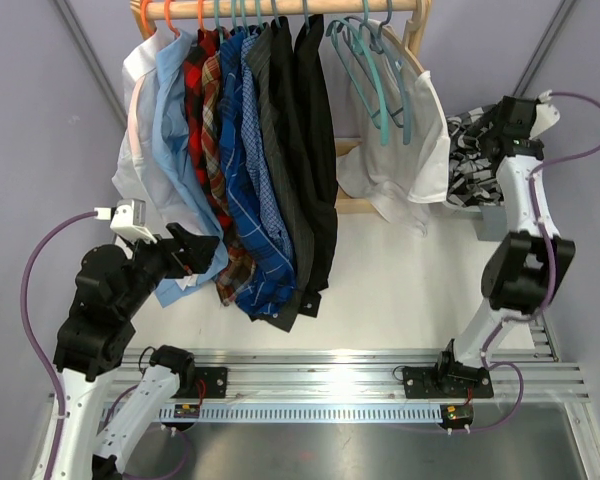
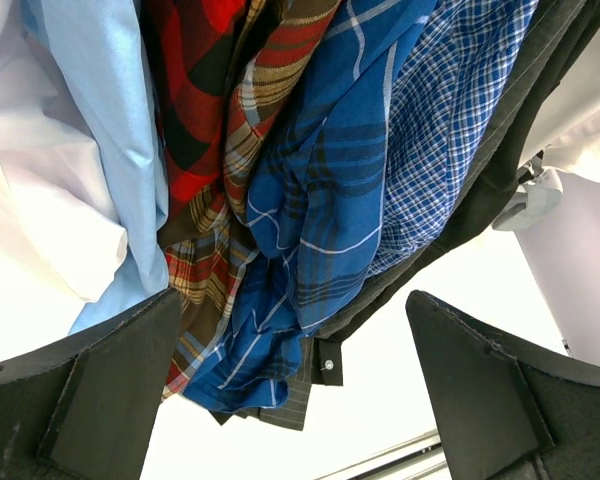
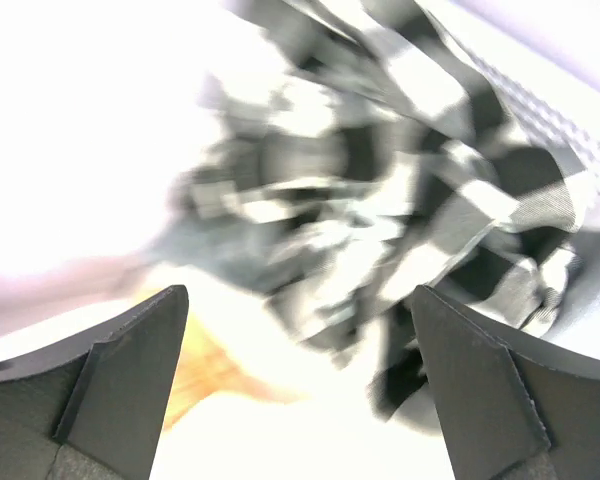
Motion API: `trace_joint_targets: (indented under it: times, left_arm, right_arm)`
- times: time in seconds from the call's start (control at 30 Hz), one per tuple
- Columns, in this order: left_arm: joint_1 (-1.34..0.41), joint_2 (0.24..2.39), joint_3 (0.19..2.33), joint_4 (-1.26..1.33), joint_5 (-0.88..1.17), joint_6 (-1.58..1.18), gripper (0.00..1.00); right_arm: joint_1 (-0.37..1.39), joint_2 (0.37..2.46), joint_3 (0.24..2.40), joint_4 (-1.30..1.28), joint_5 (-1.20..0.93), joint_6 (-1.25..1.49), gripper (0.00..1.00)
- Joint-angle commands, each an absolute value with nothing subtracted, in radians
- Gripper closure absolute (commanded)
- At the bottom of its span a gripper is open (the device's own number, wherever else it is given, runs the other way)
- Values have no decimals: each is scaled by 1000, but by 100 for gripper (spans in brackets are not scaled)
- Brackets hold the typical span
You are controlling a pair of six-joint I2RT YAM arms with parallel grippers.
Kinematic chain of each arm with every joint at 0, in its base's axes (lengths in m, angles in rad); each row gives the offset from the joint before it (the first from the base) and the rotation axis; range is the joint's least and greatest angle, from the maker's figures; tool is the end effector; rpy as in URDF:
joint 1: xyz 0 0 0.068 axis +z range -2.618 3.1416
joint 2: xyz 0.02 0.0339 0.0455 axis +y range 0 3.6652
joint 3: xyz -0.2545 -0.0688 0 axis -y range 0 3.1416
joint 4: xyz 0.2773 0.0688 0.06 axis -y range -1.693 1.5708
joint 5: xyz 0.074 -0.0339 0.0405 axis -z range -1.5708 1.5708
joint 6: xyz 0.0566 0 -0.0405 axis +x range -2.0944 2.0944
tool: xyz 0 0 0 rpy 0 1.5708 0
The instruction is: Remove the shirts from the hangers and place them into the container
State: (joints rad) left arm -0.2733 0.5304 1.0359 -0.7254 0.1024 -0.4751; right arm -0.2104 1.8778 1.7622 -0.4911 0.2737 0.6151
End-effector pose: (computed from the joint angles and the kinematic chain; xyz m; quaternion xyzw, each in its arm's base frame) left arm 0.1344 -0.0437 0.4006 -0.0467 0.7787 -0.2654 0.5666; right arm 0.4710 -0.1162 0.3105 0.4100 0.7787 -0.0261 0.4742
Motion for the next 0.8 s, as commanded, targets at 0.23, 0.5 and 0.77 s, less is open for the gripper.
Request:
trace_joint_targets:
  times: [0.23, 0.5, 0.77]
  left_arm:
    - [-272, 497, 1015, -664, 150, -454, 1]
    - [-272, 489, 1008, -653, 156, -457, 1]
    - [-272, 485, 991, -631, 163, -483, 1]
  right_arm:
    - [52, 1159, 1379, -239, 374, 442, 1]
    - [219, 862, 1321, -307, 232, 310, 0]
    - [242, 878, 1529, -409, -86, 258, 1]
